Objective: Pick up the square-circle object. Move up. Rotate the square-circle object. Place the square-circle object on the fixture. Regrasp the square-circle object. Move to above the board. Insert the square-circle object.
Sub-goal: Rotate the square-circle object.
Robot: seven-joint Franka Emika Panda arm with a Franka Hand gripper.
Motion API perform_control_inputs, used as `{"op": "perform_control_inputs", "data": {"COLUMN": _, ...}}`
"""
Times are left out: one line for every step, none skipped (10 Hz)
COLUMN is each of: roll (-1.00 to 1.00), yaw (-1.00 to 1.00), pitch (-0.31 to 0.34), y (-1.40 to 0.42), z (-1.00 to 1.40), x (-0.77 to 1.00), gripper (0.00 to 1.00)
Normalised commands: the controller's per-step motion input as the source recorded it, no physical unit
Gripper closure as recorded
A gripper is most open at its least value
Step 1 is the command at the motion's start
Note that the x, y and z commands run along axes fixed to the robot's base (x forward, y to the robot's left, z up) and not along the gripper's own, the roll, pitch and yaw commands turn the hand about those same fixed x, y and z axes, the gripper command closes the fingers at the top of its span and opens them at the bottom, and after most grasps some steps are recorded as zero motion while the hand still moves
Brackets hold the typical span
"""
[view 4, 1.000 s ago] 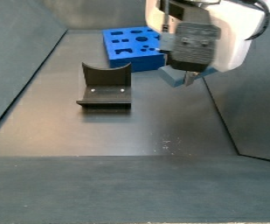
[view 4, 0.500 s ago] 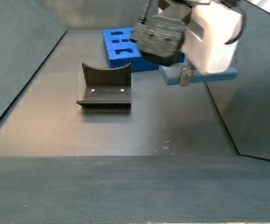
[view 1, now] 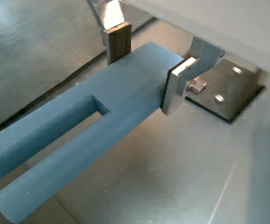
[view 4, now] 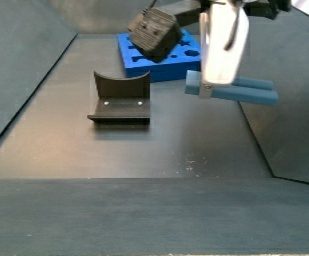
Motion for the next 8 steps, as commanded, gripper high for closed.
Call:
{"op": "perform_control_inputs", "data": {"roll": -0.01, "yaw": -1.0, "pitch": -0.006, "y": 0.02, "z": 0.01, "x": 0.0, "gripper": 1.0}}
{"op": "perform_control_inputs", "data": {"roll": -0.01, "yaw": -1.0, "pitch": -0.006, "y": 0.02, "z": 0.01, "x": 0.0, "gripper": 1.0}}
{"op": "perform_control_inputs", "data": {"roll": -0.01, "yaw": -1.0, "pitch": -0.006, "y": 0.02, "z": 0.01, "x": 0.0, "gripper": 1.0}}
{"op": "perform_control_inputs", "data": {"roll": -0.01, "yaw": -1.0, "pitch": -0.007, "y": 0.02, "z": 0.01, "x": 0.0, "gripper": 1.0}}
{"op": "perform_control_inputs", "data": {"roll": -0.01, "yaw": -1.0, "pitch": -0.007, "y": 0.02, "z": 0.01, "x": 0.0, "gripper": 1.0}}
{"op": "perform_control_inputs", "data": {"roll": -0.01, "yaw": -1.0, "pitch": -0.008, "y": 0.02, "z": 0.01, "x": 0.0, "gripper": 1.0}}
{"op": "perform_control_inputs", "data": {"roll": -0.02, "yaw": -1.0, "pitch": -0.008, "y": 0.02, "z": 0.01, "x": 0.0, "gripper": 1.0}}
{"op": "perform_control_inputs", "data": {"roll": -0.02, "yaw": -1.0, "pitch": -0.008, "y": 0.02, "z": 0.01, "x": 0.0, "gripper": 1.0}}
